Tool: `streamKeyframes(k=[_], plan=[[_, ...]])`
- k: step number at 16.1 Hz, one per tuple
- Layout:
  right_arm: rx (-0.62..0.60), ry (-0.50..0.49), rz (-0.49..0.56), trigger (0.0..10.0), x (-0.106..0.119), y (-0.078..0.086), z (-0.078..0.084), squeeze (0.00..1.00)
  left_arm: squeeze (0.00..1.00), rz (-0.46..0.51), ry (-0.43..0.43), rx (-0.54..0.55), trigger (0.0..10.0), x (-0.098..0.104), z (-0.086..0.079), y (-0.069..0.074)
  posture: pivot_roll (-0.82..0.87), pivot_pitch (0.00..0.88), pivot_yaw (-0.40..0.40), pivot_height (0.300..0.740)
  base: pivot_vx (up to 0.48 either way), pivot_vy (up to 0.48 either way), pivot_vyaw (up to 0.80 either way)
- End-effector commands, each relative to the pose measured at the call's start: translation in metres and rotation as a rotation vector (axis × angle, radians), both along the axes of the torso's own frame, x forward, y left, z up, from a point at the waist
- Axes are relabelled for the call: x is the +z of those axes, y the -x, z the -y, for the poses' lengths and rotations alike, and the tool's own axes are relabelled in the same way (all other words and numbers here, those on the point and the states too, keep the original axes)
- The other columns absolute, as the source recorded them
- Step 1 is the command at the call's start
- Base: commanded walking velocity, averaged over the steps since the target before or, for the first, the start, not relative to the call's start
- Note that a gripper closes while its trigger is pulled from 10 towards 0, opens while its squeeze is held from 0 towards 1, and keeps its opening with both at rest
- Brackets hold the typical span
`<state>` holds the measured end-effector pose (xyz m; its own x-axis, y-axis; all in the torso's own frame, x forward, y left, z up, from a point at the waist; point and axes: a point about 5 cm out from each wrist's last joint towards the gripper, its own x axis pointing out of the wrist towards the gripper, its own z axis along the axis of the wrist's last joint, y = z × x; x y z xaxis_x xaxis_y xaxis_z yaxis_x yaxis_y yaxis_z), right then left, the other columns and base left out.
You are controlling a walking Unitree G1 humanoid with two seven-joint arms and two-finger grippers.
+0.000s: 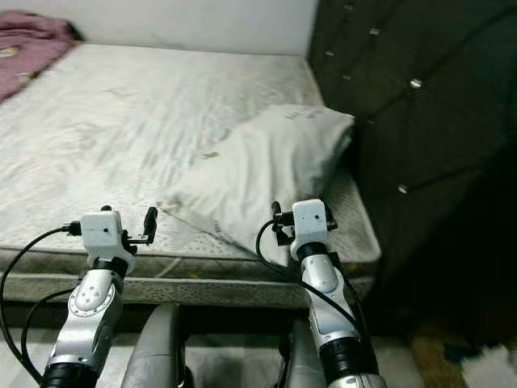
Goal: Clean up the room
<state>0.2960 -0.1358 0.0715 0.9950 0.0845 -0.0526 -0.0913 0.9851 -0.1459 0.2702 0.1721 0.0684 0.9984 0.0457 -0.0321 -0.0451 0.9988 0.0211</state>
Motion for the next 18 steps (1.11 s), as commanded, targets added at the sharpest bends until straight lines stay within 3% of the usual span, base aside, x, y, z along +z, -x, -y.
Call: streamKeyframes(k=[1,9,18], plan=[[0.005,-0.004,0.014,10.0,0.0044,-0.0027,0.0005,0.0,0.0,0.016,-0.009,-0.007,10.0,0.0058,0.0013,-0.0037,0.08,0.0,-0.019,0.582,0.0,0.0,0.0],[0.026,0.002,0.016,10.0,0.0054,-0.0037,-0.0034,0.0,0.0,0.034,-0.007,-0.011,10.0,0.0084,0.0012,-0.005,0.08,0.0,-0.02,0.567,0.0,0.0,0.0],[0.039,0.005,0.02,10.0,0.0056,-0.003,-0.0041,0.0,0.0,0.03,-0.008,-0.018,10.0,0.0077,0.0024,-0.005,0.08,0.0,-0.019,0.567,0.282,0.0,0.0]])
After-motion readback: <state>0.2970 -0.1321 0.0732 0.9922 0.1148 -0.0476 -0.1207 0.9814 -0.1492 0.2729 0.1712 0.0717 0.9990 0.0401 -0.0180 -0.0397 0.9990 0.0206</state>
